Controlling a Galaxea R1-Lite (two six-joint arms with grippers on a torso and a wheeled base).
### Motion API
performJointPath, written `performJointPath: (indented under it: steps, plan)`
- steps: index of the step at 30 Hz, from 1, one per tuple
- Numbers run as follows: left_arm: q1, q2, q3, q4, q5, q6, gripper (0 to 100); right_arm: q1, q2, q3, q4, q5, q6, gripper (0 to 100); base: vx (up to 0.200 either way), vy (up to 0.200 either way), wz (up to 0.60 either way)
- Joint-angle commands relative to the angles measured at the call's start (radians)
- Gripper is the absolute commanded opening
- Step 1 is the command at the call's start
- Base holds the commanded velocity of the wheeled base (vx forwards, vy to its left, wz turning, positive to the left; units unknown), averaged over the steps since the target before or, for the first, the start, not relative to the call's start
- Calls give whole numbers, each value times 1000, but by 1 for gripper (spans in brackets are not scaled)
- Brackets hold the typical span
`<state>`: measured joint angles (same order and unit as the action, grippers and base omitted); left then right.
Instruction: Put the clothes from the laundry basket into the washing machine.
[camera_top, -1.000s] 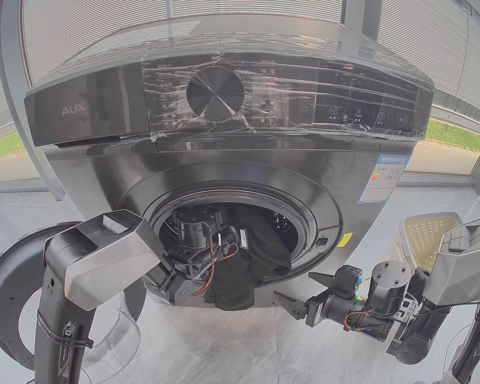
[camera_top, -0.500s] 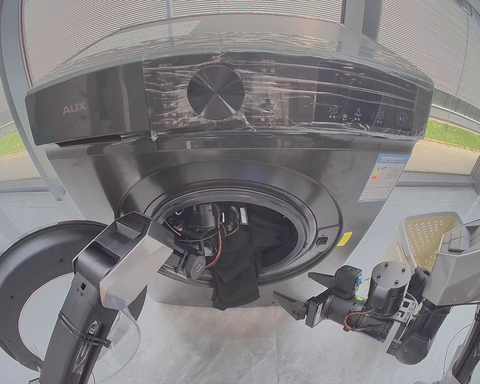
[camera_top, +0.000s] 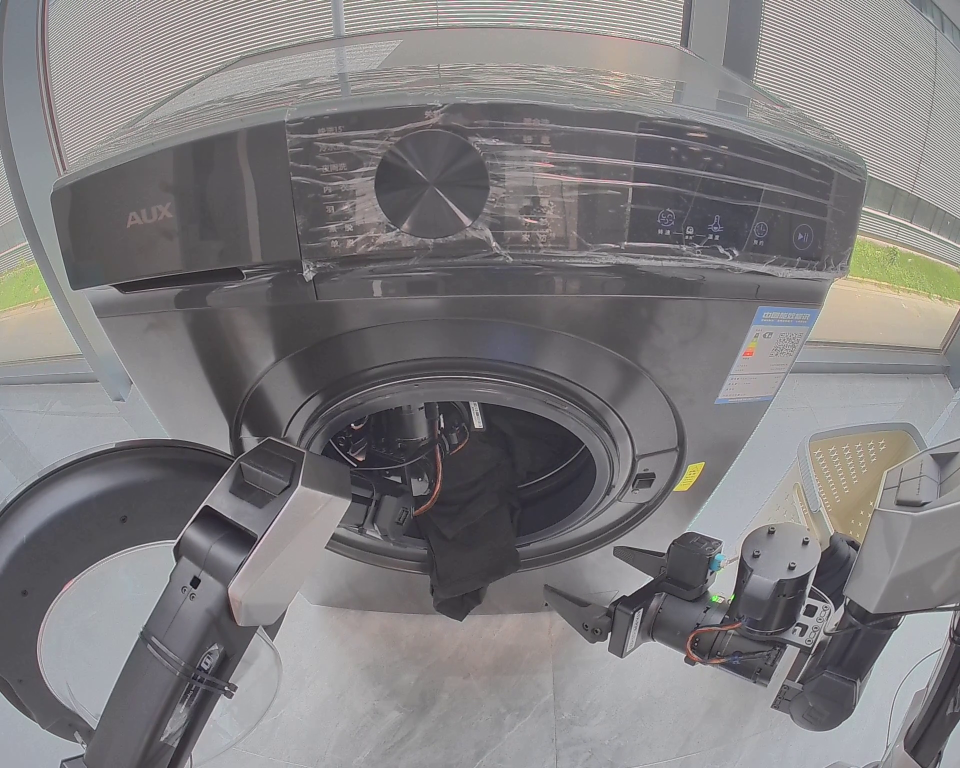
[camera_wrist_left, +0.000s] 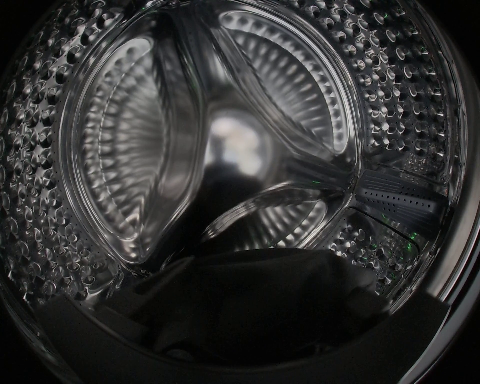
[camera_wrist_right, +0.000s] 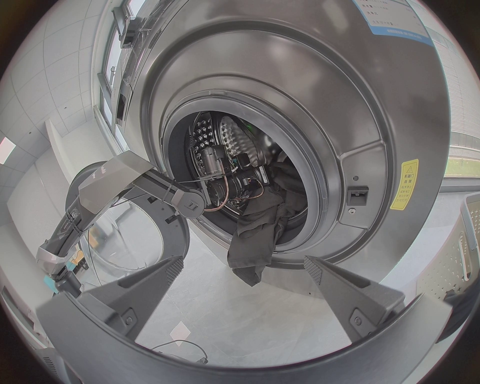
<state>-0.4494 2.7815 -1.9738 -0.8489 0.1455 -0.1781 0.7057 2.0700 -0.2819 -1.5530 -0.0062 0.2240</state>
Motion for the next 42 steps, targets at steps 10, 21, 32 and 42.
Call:
performJointPath:
  steps: [10,21,32,42]
  plan:
    - [-40,-241,348,163,-20,0,100,6,-1,1,-1,0,0,100,0,0,0]
    - [-63,-376,584,281,-170,22,100,9,-2,0,-1,-1,0,100,0,0,0]
    - [-72,-358,653,275,-192,88,100,12,-2,0,-1,0,0,100,0,0,0]
    - [-77,-295,641,246,-190,86,0,12,-4,-2,-1,-1,0,100,0,0,0]
